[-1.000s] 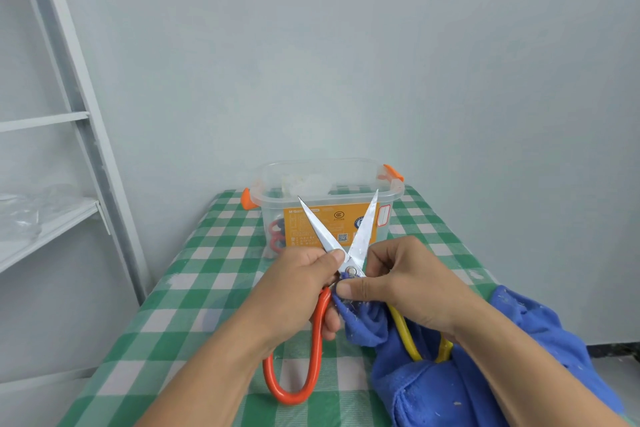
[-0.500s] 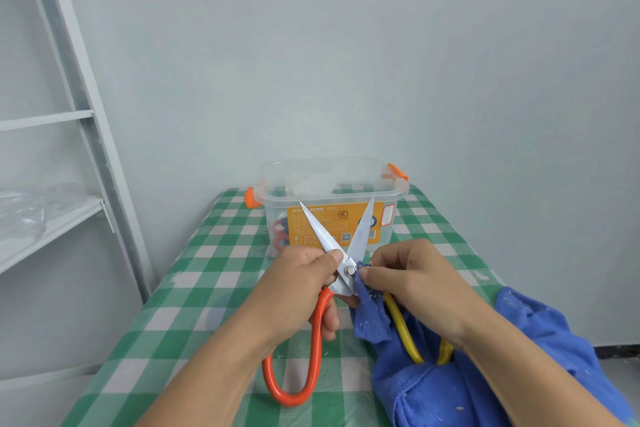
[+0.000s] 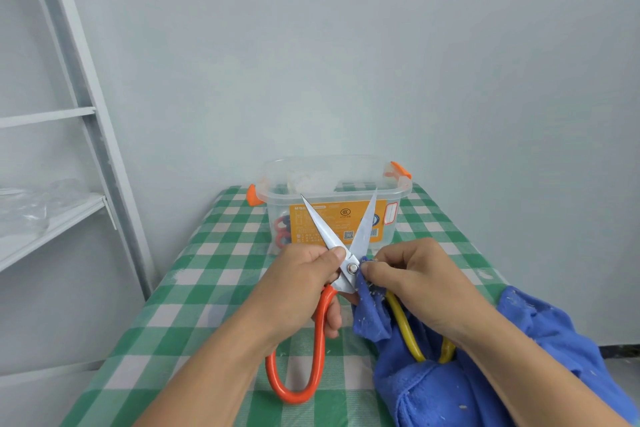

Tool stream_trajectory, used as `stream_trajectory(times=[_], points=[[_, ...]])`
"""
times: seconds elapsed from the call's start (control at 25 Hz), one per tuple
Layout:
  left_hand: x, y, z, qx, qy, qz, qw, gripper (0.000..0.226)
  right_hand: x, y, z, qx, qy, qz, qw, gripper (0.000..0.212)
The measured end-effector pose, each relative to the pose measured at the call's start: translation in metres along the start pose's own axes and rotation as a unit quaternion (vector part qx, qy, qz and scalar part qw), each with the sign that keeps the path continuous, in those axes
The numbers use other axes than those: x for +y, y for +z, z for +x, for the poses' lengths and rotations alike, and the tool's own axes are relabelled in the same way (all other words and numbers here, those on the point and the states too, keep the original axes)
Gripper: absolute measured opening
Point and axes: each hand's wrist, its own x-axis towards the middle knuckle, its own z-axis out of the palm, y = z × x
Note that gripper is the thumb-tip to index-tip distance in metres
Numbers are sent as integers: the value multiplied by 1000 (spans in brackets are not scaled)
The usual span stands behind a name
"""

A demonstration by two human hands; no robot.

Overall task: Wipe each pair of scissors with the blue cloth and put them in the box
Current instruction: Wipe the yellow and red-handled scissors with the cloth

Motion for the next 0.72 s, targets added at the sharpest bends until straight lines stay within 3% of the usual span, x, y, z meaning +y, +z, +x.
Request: stream_trajectory(times=[0.2,0.52,0.72], points=[[1,0,-1,-3,4,3,1000,35,-1,1,4,11,15,42,999,62],[6,1,-4,-2,4,-22,1000,33,-6,-4,4,-44,74,86,993,60],[4,0,-3,-5,2,-19,1000,34,-5,-10,0,-68,77,81,991,34]])
